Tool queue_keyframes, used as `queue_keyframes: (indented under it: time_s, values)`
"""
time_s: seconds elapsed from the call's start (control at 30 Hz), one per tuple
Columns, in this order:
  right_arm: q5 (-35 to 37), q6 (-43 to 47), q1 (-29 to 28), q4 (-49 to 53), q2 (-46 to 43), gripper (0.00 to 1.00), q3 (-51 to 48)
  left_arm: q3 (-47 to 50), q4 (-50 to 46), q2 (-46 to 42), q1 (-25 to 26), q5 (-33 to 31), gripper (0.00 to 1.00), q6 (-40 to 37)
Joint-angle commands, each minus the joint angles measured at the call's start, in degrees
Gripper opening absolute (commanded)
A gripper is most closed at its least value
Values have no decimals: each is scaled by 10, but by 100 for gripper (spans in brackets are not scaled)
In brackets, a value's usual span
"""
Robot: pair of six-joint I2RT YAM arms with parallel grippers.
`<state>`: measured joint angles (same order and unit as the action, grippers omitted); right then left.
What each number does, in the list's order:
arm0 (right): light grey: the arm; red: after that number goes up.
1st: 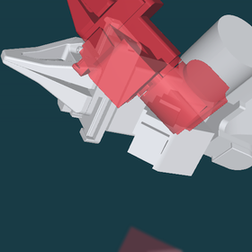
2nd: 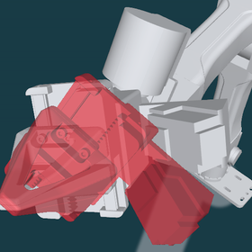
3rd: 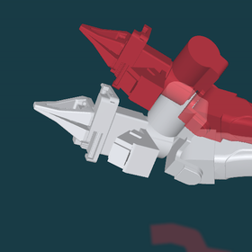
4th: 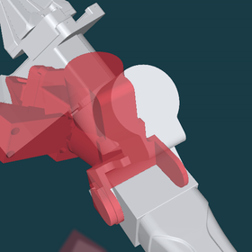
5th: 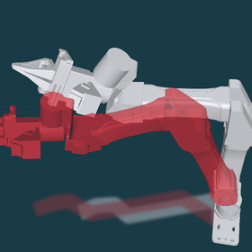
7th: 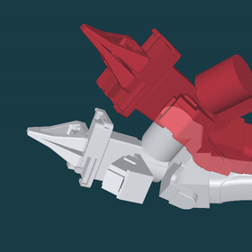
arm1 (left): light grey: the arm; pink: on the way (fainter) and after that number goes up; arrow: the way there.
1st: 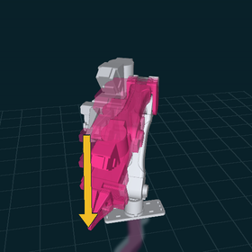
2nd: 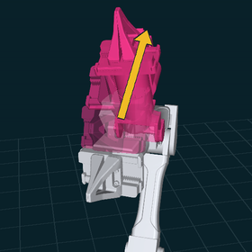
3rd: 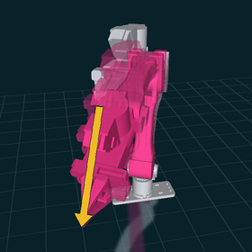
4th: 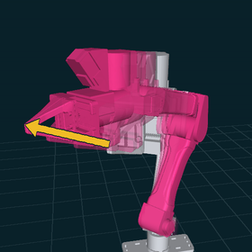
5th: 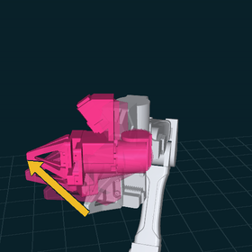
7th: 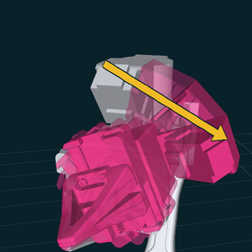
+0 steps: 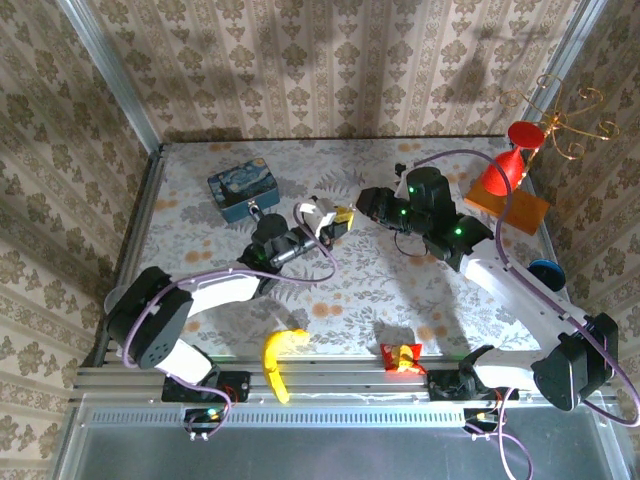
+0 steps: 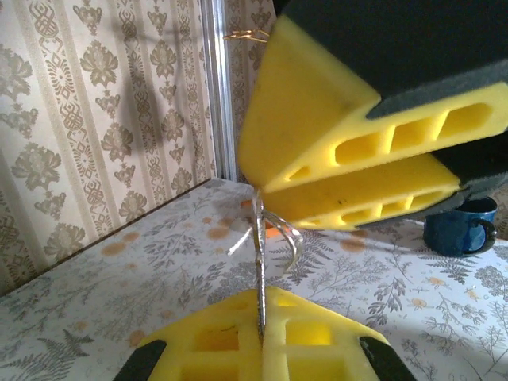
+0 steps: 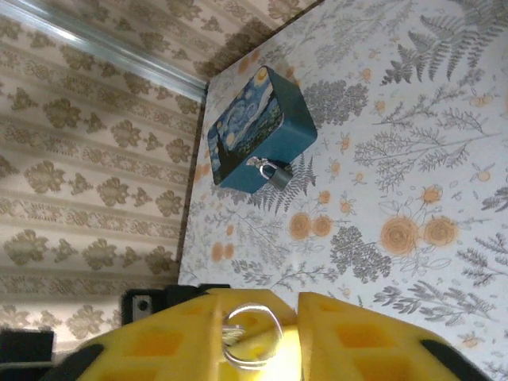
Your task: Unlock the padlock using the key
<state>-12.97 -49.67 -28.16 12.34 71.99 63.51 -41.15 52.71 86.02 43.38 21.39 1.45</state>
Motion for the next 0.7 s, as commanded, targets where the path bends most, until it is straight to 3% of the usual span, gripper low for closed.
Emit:
queue_keyframes:
  time_s: [0.0,0.13,0.4,0.67]
  values:
    - [-41,62,-2,13,4,46,36,-29,-120,-44,-16,51,0,-15]
    - [-59,149,-2,47,-3,55,70,-59,-254,-83,-39,99,0,-18]
    - [-195,369,-3,115,-3,51,112,-116,-496,-142,-93,263,0,-50]
    - [-282,442,-4,128,1,47,109,-152,-673,-212,-92,275,0,-149]
